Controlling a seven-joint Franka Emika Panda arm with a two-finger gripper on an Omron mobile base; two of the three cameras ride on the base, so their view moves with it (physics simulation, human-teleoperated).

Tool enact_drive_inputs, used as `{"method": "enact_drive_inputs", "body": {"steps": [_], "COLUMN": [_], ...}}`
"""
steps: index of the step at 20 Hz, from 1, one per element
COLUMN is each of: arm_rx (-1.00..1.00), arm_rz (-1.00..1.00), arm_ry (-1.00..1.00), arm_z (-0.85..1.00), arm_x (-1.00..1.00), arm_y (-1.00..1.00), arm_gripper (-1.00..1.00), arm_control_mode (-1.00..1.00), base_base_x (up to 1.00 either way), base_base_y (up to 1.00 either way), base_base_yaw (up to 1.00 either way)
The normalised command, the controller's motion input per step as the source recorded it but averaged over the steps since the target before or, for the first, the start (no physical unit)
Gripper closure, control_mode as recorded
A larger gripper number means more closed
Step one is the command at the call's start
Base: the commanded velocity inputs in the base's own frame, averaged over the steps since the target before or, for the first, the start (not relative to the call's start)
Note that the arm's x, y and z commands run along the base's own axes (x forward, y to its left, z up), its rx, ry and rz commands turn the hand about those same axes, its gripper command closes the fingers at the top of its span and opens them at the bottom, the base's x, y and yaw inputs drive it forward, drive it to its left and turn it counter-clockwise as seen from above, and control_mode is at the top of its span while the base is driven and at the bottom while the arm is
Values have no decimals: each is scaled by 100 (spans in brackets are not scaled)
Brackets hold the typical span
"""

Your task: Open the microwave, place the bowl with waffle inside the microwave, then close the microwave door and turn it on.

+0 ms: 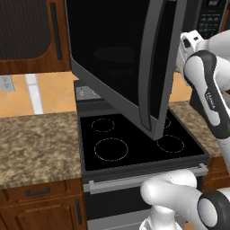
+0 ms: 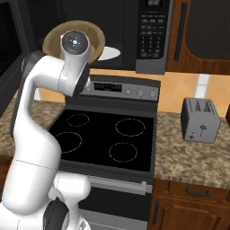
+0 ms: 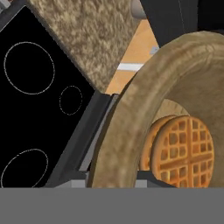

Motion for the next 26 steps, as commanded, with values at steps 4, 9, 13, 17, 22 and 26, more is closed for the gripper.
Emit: {"method": "enact_drive_inputs", "body": {"steps": [4,9,13,17,22,26], "arm_rx": [0,2,0,1,3,0], "arm_rz": [-1,-3,-1,-1,0,0], "arm_ry": [0,0,0,1,3,10], "arm_z": [16,-2,0,-3,-10,-21], "arm_x": [56,34,62,71,66,54], "arm_y": [19,12,9,9,9,3], "arm_gripper": [100,100,100,100,100,100], "arm_control_mode": [-100,-100,-100,-100,-100,-100], "base_base_x": [0,0,0,0,0,0], "base_base_y": [0,0,0,0,0,0], "base_base_yaw": [0,0,0,0,0,0]}}
